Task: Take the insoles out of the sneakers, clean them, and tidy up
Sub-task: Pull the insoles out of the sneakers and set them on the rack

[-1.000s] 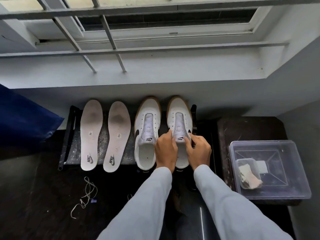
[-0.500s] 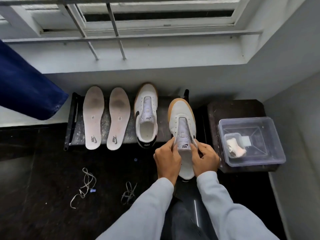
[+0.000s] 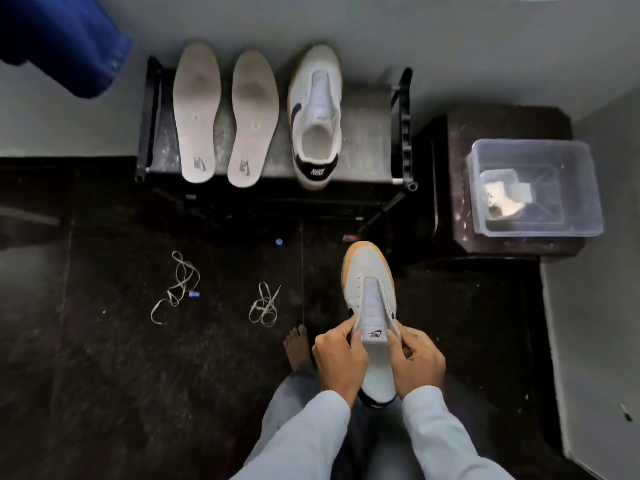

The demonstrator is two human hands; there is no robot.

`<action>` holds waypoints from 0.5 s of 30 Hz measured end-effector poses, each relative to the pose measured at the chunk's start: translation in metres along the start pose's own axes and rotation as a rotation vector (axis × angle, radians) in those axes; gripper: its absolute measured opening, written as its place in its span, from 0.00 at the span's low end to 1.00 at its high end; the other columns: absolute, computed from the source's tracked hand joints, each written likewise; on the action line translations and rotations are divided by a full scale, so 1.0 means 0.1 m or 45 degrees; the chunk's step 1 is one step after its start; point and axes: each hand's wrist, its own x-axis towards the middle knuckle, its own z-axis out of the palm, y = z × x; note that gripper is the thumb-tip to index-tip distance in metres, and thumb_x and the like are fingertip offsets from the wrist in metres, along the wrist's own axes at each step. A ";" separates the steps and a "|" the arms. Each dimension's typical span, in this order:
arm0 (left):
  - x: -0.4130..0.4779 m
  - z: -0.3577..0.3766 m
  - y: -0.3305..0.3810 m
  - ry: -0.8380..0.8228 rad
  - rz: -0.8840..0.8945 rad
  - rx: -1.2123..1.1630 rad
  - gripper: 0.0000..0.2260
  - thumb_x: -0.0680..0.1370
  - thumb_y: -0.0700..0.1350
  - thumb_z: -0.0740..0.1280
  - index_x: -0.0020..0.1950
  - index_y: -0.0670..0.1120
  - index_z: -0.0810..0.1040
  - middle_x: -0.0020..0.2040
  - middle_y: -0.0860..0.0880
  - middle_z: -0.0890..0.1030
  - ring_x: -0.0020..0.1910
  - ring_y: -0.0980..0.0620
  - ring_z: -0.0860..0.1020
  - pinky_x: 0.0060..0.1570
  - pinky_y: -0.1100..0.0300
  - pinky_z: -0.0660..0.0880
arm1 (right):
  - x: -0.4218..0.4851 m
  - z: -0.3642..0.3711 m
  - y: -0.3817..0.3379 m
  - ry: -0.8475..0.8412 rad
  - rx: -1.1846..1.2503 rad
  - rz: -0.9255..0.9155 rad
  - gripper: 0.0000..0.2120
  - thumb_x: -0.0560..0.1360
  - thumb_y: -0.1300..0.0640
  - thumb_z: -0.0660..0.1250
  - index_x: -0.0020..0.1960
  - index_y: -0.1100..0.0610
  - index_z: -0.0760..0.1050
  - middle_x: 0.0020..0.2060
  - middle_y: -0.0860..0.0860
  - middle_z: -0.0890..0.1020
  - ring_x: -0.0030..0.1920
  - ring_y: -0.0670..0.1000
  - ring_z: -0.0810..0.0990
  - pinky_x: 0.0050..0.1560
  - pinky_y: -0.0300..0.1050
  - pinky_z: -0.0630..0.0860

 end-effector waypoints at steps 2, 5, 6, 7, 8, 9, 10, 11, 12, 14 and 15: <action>-0.02 0.16 -0.30 -0.022 -0.075 0.021 0.12 0.79 0.43 0.69 0.62 0.48 0.83 0.54 0.52 0.86 0.52 0.55 0.84 0.50 0.76 0.75 | 0.00 0.13 0.22 -0.149 -0.108 0.048 0.10 0.74 0.52 0.71 0.55 0.51 0.83 0.47 0.48 0.83 0.46 0.50 0.80 0.45 0.46 0.80; 0.03 0.43 -0.71 -0.004 -0.152 0.052 0.12 0.78 0.42 0.68 0.61 0.48 0.83 0.53 0.51 0.86 0.52 0.53 0.84 0.50 0.72 0.75 | 0.13 0.35 0.52 -0.320 -0.317 0.016 0.08 0.74 0.51 0.69 0.52 0.49 0.83 0.45 0.48 0.83 0.45 0.51 0.79 0.45 0.48 0.79; 0.08 0.55 -0.86 0.003 -0.174 0.065 0.12 0.78 0.42 0.68 0.60 0.48 0.84 0.53 0.51 0.87 0.51 0.54 0.84 0.49 0.74 0.75 | 0.21 0.45 0.63 -0.367 -0.378 -0.010 0.07 0.74 0.51 0.69 0.50 0.50 0.83 0.44 0.48 0.83 0.44 0.50 0.78 0.44 0.46 0.78; 0.12 0.67 -0.99 0.016 -0.193 0.075 0.11 0.78 0.41 0.68 0.59 0.48 0.84 0.52 0.51 0.87 0.49 0.56 0.83 0.46 0.78 0.73 | 0.29 0.55 0.74 -0.414 -0.422 -0.043 0.07 0.74 0.51 0.69 0.49 0.51 0.83 0.43 0.49 0.83 0.42 0.49 0.78 0.42 0.45 0.77; 0.19 0.80 -1.11 0.028 -0.208 0.080 0.11 0.78 0.40 0.68 0.59 0.48 0.85 0.51 0.51 0.87 0.46 0.58 0.82 0.43 0.81 0.71 | 0.38 0.65 0.86 -0.455 -0.447 -0.077 0.06 0.75 0.51 0.68 0.48 0.52 0.83 0.42 0.49 0.82 0.40 0.48 0.76 0.40 0.42 0.74; 0.28 0.93 -1.22 0.035 -0.207 0.094 0.11 0.78 0.39 0.68 0.58 0.48 0.85 0.49 0.50 0.87 0.43 0.60 0.81 0.39 0.82 0.70 | 0.48 0.78 0.98 -0.480 -0.452 -0.097 0.06 0.75 0.52 0.68 0.47 0.53 0.83 0.41 0.50 0.83 0.39 0.48 0.75 0.40 0.40 0.72; 0.37 1.04 -1.34 0.045 -0.207 0.111 0.11 0.78 0.39 0.68 0.57 0.48 0.85 0.48 0.50 0.87 0.40 0.62 0.79 0.38 0.82 0.69 | 0.58 0.89 1.08 -0.495 -0.440 -0.100 0.06 0.75 0.53 0.68 0.47 0.54 0.83 0.41 0.51 0.83 0.39 0.48 0.75 0.40 0.39 0.71; 0.47 1.19 -1.46 0.052 -0.207 0.122 0.10 0.78 0.38 0.68 0.56 0.48 0.86 0.47 0.50 0.88 0.38 0.63 0.78 0.37 0.82 0.69 | 0.69 1.01 1.22 -0.497 -0.424 -0.103 0.06 0.75 0.54 0.68 0.47 0.55 0.83 0.42 0.52 0.83 0.39 0.49 0.77 0.40 0.39 0.72; 0.57 1.34 -1.57 0.058 -0.207 0.116 0.10 0.78 0.38 0.68 0.55 0.47 0.86 0.46 0.50 0.88 0.38 0.64 0.79 0.37 0.82 0.69 | 0.80 1.15 1.39 -0.498 -0.414 -0.113 0.06 0.75 0.55 0.68 0.48 0.55 0.83 0.42 0.52 0.83 0.40 0.49 0.78 0.40 0.40 0.74; 0.78 1.65 -1.82 0.056 -0.225 0.114 0.10 0.78 0.40 0.69 0.55 0.49 0.86 0.46 0.50 0.88 0.42 0.60 0.81 0.40 0.83 0.67 | 1.03 1.41 1.71 -0.520 -0.393 -0.122 0.07 0.76 0.54 0.67 0.50 0.54 0.82 0.43 0.51 0.82 0.41 0.49 0.79 0.41 0.40 0.74; 0.90 1.78 -1.93 0.046 -0.223 0.102 0.10 0.78 0.41 0.69 0.56 0.50 0.86 0.47 0.50 0.87 0.44 0.58 0.82 0.41 0.82 0.67 | 1.15 1.52 1.83 -0.531 -0.377 -0.127 0.08 0.76 0.54 0.66 0.51 0.54 0.82 0.44 0.51 0.82 0.42 0.49 0.79 0.41 0.39 0.74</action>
